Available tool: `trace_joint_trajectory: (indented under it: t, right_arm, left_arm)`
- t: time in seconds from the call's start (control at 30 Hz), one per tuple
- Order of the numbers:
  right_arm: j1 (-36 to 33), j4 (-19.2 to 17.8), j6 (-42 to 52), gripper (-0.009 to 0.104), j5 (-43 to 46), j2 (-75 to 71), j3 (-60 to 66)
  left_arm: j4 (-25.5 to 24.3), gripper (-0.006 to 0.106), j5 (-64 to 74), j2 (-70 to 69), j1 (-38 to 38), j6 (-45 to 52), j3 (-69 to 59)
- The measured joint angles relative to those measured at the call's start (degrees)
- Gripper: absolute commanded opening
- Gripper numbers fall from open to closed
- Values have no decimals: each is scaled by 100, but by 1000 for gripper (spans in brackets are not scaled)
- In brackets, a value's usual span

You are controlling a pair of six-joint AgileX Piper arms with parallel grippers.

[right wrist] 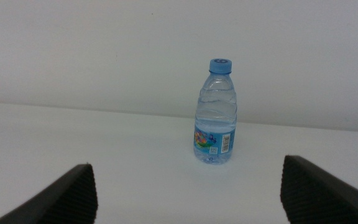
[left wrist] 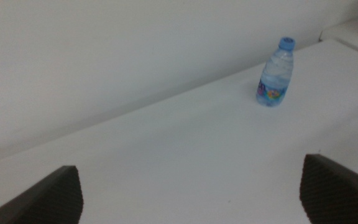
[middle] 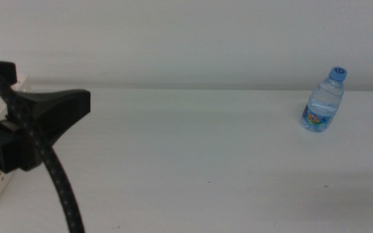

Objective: Use arms to grab the bottles and put them into the dustbin to the left of the table.

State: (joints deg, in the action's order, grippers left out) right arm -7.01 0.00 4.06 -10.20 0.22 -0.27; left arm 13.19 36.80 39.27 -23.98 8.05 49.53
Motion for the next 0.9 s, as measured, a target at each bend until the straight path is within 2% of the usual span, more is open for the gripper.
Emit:
trace_joint_trajectory:
  t: [0.5,0.9]
  right_arm:
    - [0,0,0,79,0,0,0]
    - [0,0,0,79,0,0,0]
  left_arm:
    - [36,94,-286,0,-5,163,0]
    - [36,94,-161,0,-528,394,0]
